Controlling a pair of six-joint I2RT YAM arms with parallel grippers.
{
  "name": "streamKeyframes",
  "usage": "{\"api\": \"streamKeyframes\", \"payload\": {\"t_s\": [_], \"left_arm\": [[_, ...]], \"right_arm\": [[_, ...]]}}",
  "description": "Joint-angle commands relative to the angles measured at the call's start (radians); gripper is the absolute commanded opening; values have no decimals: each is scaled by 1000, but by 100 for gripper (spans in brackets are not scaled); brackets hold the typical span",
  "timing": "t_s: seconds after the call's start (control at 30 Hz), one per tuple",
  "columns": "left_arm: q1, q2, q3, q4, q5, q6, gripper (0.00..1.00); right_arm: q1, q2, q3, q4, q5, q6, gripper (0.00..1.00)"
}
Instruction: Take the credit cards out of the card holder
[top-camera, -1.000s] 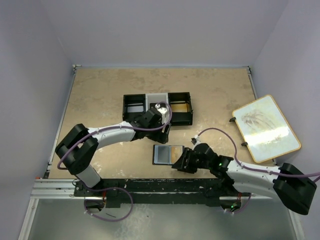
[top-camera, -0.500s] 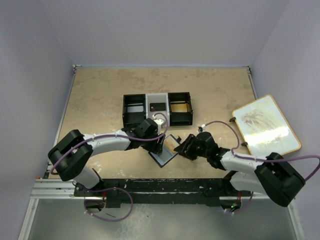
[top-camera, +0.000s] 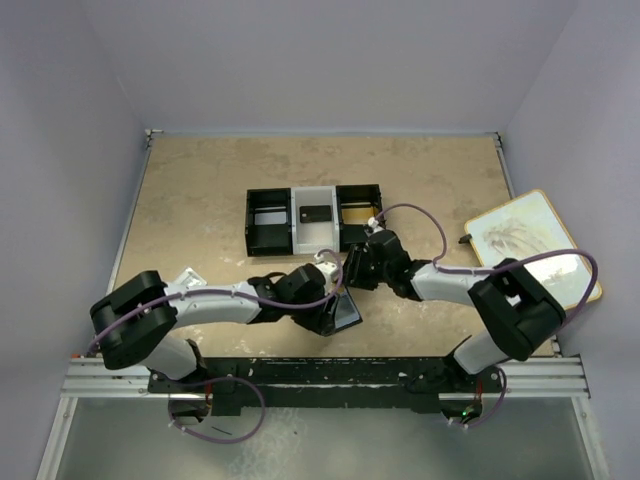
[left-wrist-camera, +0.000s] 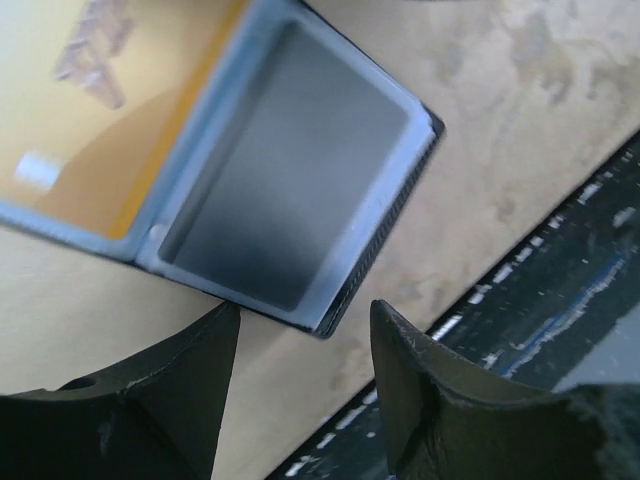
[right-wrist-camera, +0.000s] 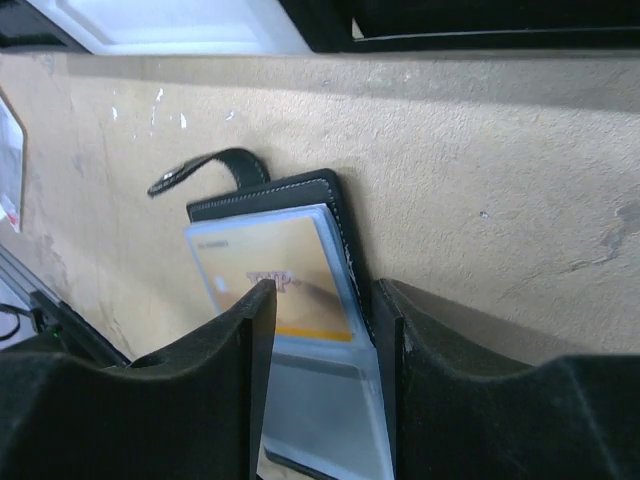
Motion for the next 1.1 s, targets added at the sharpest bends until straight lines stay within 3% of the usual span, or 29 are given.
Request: {"api": "streamKeyframes", "payload": {"t_s": [0.0,0.23,0.43,0.63,0.8,1.07], "left_arm": [[-83,13,25,149,-27,-87,53],[-97,-135,22,-5,-197,-84,55],[-61,-246,48,-156,-403,-54,55],[90,-204,69,-79,-321,-29,52],[97,-66,201,-80,-263,51,49],[95,34,262,-106,-207,109,42]], "right_arm": [[13,-24,48,-121,-48,-105,46],[13,-133,63,-228,45,-91,49],[18,-224,-23,-95,22,58,45],[58,-248,-178,185,-5,266,41],[123,-171,-214,366,16,359,38],[132,-114,-250,322,118,444,34]]}}
